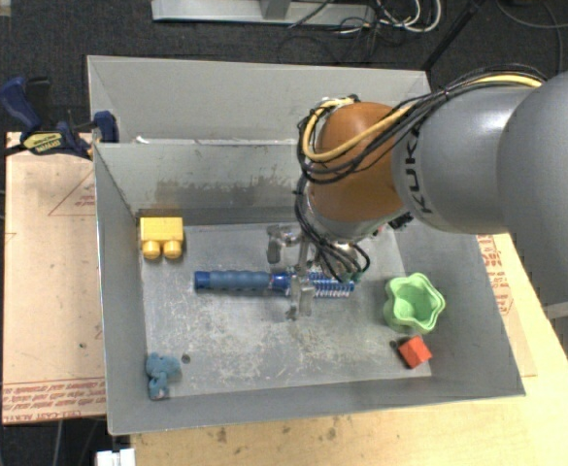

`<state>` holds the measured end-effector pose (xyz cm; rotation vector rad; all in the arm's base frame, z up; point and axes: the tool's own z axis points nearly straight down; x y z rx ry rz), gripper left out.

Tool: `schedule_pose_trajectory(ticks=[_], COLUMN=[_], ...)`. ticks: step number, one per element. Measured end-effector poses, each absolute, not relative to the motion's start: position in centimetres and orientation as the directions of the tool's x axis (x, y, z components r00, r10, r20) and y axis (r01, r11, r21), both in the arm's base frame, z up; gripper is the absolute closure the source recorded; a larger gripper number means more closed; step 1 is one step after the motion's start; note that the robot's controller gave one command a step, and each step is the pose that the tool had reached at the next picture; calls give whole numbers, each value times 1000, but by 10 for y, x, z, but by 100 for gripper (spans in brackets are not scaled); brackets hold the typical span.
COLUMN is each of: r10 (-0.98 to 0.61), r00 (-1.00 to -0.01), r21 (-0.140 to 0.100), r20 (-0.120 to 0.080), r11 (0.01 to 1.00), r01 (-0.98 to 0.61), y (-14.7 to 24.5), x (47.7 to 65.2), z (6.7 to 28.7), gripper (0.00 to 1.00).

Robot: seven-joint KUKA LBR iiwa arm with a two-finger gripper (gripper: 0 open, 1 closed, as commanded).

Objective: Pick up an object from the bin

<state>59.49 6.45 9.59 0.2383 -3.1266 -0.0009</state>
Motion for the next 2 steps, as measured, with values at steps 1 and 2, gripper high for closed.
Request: schedule_pose_trajectory(ticks=[1, 2], r10=[-151, -146], r00=[-989, -989], r21=[2, 2], r20=[-1, -8], r11=[989, 989], r01=[-151, -146], y=[65, 73], x=[597, 581], z=[100, 158], gripper=[100, 100])
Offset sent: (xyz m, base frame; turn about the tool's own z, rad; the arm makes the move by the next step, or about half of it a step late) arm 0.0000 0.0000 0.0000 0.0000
